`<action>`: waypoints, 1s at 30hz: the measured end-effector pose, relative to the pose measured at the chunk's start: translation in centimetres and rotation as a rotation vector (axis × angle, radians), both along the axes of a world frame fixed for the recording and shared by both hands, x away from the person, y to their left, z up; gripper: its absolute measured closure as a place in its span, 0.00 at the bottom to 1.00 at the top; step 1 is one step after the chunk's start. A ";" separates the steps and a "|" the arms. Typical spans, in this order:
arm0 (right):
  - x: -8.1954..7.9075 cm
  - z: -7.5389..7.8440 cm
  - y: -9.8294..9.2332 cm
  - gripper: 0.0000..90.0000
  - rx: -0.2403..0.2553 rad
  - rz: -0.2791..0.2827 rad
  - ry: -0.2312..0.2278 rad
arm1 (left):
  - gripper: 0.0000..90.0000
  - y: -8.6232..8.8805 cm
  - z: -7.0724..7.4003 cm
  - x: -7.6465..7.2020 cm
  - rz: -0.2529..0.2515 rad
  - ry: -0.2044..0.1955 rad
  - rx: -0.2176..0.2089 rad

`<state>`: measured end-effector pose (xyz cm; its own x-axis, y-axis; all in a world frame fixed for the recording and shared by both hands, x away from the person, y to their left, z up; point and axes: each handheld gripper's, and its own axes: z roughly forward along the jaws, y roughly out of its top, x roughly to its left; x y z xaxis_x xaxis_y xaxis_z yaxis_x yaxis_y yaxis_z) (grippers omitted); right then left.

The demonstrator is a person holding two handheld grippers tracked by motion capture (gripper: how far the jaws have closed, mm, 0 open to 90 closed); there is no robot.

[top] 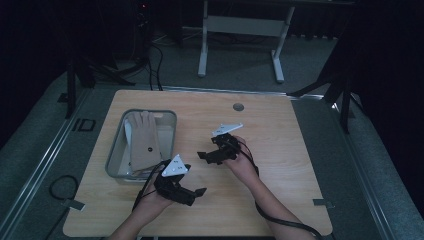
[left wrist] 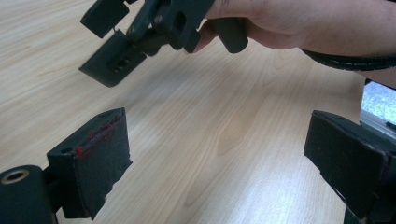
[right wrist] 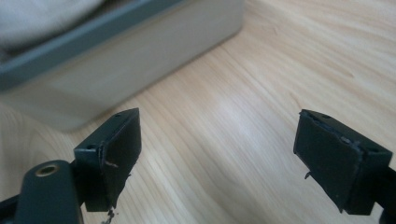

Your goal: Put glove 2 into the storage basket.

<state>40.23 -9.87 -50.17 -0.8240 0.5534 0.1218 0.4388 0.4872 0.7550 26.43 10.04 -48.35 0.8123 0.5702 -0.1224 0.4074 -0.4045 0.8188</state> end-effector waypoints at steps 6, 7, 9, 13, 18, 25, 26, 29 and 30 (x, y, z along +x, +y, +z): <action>-0.6 -1.1 -1.4 0.16 -0.005 -0.011 -0.006 | 0.08 -0.7 -1.0 -0.2 -0.020 -0.005 -0.018; -0.7 -1.3 -1.7 0.17 0.002 -0.015 -0.003 | 0.08 -0.9 -1.2 -0.3 -0.023 -0.009 -0.015; -0.8 -1.6 -2.1 0.17 0.010 -0.022 -0.002 | 0.08 -1.2 -1.6 -0.3 -0.034 -0.004 -0.018; -1.1 -2.3 -2.9 0.17 0.014 -0.033 0.003 | 0.08 -1.8 -2.6 -0.5 -0.045 -0.006 0.010; -1.5 -3.4 -3.9 0.17 0.014 -0.042 0.004 | 0.08 -2.5 -3.8 -0.6 -0.066 -0.001 0.024; -2.4 -4.5 -4.7 0.17 0.013 -0.033 0.005 | 0.08 -2.8 -4.4 -0.3 -0.061 0.002 0.011; -2.5 -4.6 -4.7 0.17 0.012 -0.033 0.004 | 0.08 -2.8 -4.5 -0.3 -0.061 0.003 0.012; -3.0 -5.0 -4.9 0.17 0.009 -0.022 -0.015 | 0.08 -2.8 -4.8 -0.2 -0.059 0.001 0.010; -3.1 -5.0 -4.9 0.17 0.010 -0.019 -0.019 | 0.08 -2.8 -5.0 -0.2 -0.057 0.000 0.010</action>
